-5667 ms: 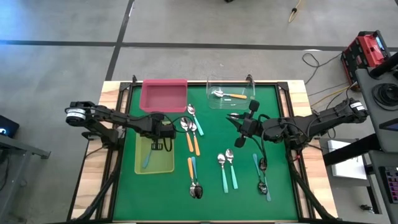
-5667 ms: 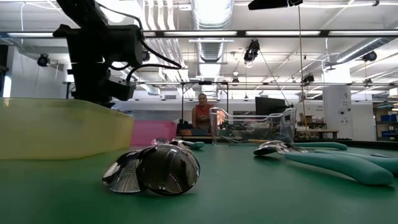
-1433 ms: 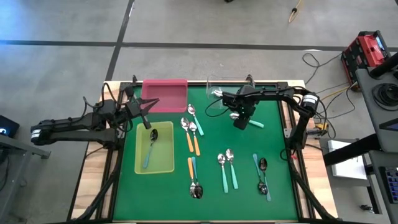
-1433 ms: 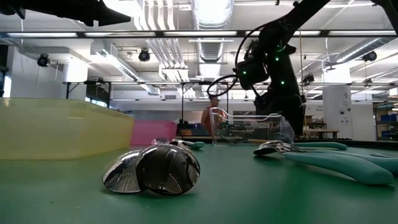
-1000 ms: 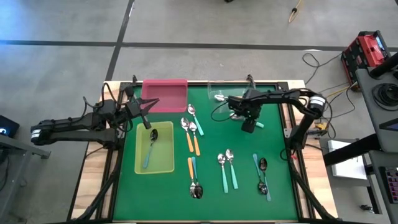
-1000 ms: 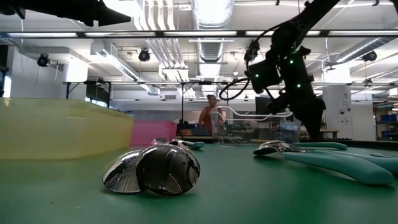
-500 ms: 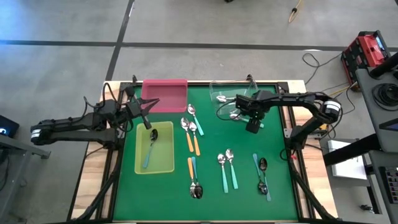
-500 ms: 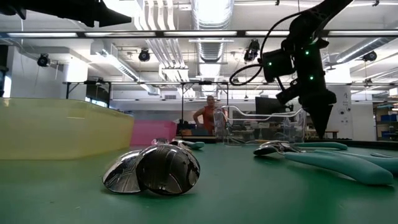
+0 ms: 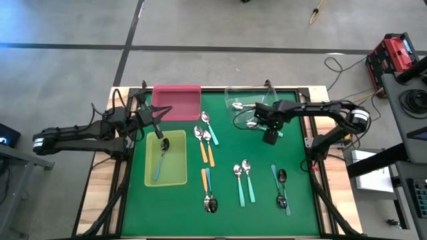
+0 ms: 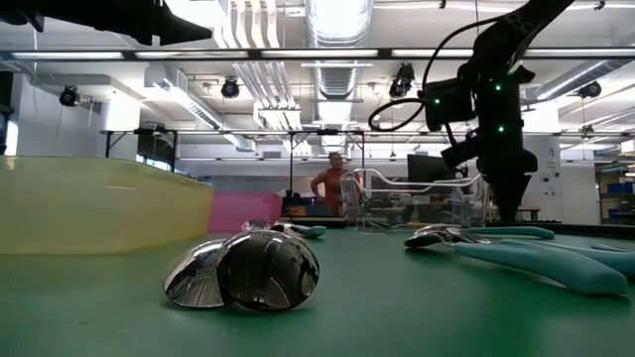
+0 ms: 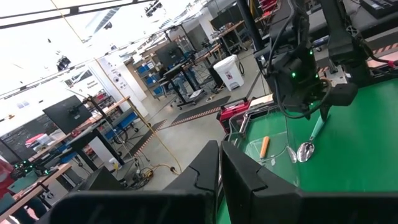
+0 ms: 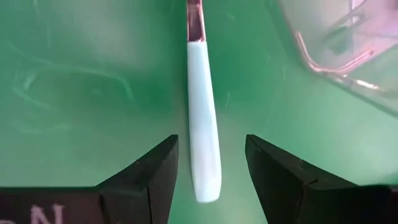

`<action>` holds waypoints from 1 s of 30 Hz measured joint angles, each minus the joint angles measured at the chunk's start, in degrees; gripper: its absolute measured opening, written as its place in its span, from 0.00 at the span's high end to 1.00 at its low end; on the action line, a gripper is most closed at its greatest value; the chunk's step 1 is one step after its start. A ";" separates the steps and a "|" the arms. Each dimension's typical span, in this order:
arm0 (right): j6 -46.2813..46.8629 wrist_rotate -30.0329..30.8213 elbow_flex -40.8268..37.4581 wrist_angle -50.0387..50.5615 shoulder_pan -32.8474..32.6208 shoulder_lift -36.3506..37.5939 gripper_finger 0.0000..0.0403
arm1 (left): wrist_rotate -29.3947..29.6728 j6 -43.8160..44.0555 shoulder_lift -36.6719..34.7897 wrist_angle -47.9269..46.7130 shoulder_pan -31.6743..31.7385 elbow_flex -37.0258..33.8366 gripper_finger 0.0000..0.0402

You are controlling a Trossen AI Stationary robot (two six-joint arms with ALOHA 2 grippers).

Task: Sort silverware by color (type)
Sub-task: Put the light blue spoon into the red bin

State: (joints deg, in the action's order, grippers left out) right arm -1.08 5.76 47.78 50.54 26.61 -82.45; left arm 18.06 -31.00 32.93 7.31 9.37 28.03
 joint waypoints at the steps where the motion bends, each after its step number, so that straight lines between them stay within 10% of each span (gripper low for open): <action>1: 0.00 0.00 -0.29 -0.59 0.00 0.23 0.56 | 0.00 0.00 0.00 0.00 0.01 0.00 1.00; 30: 7.60 1.86 -11.51 -16.29 0.02 9.17 0.56 | 0.00 0.00 0.22 -0.13 0.01 0.00 1.00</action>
State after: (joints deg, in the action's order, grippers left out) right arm 6.52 7.62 36.26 34.25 26.63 -73.28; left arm 18.06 -31.00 33.15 7.18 9.39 28.03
